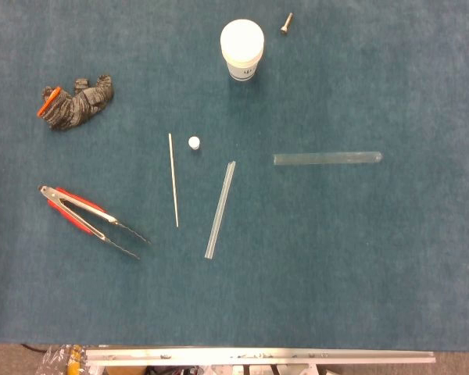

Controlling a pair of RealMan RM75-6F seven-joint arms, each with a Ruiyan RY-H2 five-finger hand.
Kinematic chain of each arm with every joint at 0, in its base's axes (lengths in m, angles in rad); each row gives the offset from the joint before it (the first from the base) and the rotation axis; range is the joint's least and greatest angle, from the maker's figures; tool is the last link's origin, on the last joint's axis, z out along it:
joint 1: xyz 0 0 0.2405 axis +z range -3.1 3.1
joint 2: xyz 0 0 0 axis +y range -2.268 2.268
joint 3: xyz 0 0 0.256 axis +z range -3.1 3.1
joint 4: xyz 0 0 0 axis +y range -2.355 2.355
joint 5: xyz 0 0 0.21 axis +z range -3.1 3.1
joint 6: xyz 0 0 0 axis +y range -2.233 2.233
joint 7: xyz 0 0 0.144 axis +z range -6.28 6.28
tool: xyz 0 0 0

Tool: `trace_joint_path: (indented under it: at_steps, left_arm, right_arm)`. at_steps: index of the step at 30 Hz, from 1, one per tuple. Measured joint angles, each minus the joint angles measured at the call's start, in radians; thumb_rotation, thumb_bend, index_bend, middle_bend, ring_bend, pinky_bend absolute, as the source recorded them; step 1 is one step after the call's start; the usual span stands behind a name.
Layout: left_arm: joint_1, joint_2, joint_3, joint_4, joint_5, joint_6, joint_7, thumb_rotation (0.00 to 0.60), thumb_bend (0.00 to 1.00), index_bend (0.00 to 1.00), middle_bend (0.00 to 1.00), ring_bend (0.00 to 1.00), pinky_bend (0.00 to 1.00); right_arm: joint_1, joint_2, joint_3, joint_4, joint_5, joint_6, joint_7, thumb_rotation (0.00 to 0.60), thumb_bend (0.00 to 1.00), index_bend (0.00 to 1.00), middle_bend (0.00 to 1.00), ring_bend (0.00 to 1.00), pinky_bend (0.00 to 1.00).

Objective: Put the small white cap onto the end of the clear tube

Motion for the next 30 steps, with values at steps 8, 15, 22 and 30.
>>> trace_joint_path:
  at_steps: [8, 15, 22, 30]
  left_arm:
    - [0.004, 0.002, 0.003, 0.0, 0.004, 0.003, -0.002, 0.6, 0.34, 0.27, 0.06, 0.0, 0.02]
    - [0.003, 0.002, 0.003, -0.004, 0.006, 0.001, 0.004, 0.6, 0.34, 0.27, 0.06, 0.0, 0.02]
    - [0.0, 0.004, 0.005, -0.005, 0.01, -0.005, 0.005, 0.6, 0.34, 0.28, 0.06, 0.0, 0.02]
    - [0.0, 0.006, 0.004, 0.0, 0.011, -0.006, -0.004, 0.6, 0.34, 0.28, 0.06, 0.0, 0.02]
  right_arm:
    - [-0.004, 0.005, -0.004, -0.002, -0.005, -0.001, 0.005, 0.6, 0.34, 0.29, 0.22, 0.13, 0.18]
    - [0.0, 0.011, 0.0, -0.003, -0.005, -0.013, 0.026, 0.6, 0.34, 0.29, 0.22, 0.13, 0.18]
    - [0.017, 0.014, 0.011, -0.001, 0.001, -0.035, 0.042, 0.6, 0.34, 0.29, 0.22, 0.13, 0.19]
    - [0.075, 0.027, 0.037, -0.017, 0.018, -0.111, 0.039, 0.6, 0.32, 0.33, 0.22, 0.15, 0.22]
